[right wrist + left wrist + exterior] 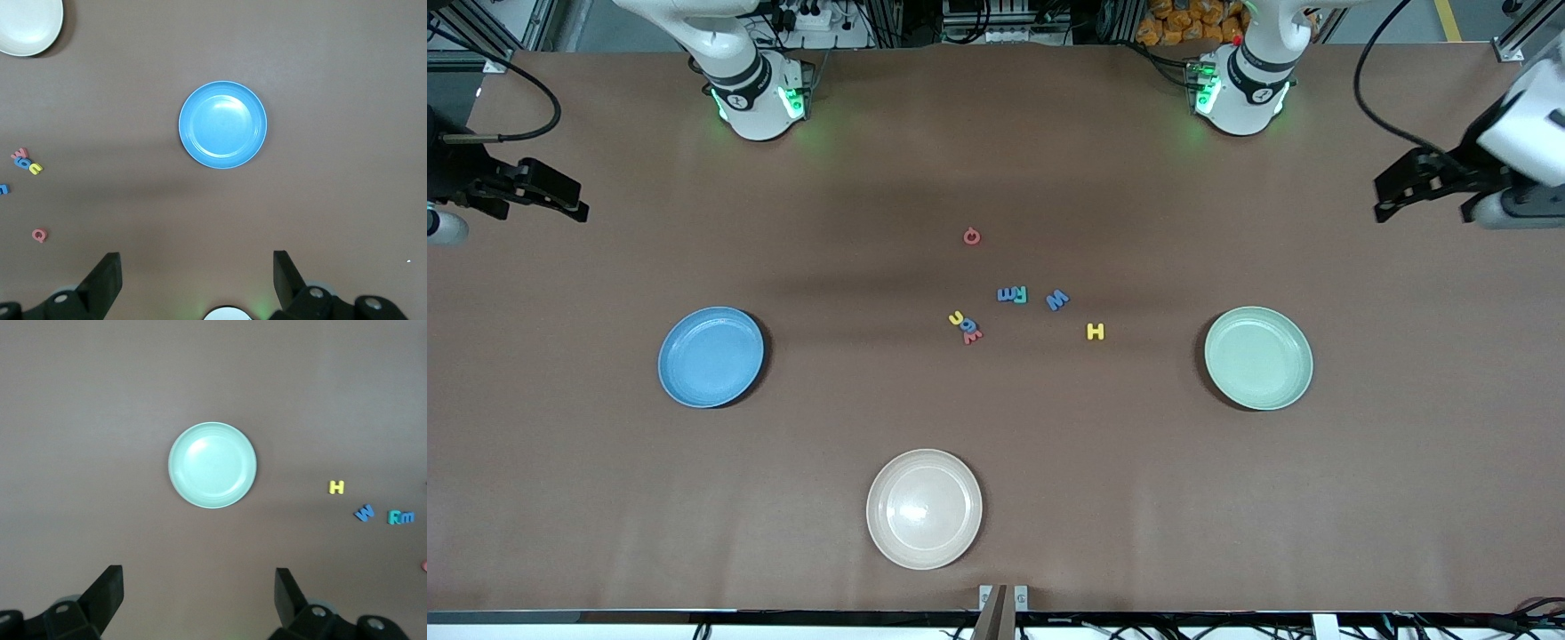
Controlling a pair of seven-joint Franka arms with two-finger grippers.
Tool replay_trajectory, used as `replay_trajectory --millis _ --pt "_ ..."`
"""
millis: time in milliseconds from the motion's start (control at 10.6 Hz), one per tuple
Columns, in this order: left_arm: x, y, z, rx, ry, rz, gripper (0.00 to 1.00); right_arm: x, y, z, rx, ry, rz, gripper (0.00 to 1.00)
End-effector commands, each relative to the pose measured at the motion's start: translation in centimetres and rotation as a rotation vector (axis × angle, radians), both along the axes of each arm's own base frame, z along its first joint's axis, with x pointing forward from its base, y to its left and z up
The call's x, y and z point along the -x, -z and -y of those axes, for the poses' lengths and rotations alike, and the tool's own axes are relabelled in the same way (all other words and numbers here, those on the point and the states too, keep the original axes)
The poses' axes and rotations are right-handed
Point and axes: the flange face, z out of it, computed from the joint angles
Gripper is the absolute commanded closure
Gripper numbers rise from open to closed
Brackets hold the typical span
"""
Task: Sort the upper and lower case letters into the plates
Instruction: 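Reach the left gripper down to the yellow H letter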
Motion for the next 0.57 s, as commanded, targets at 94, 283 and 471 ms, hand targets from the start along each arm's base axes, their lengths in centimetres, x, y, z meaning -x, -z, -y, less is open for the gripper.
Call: replay_trajectory --millis 94,283,471 --pt "-1.9 7.4 11.6 0.035 0.020 -0.046 0.00 0.2 0.1 -0.6 -0.007 -0.018 -0.017 0.00" --pt "-1.8 14.4 18.9 0.029 -0.049 -0.080 0.00 -0.1 0.7 -2.8 0.002 -0.058 -0.028 0.00" --pt "-1.3 21.4 22.2 0.031 -0.086 -0.098 0.00 -0.3 1.3 -3.5 -0.003 -0.064 -0.039 0.00"
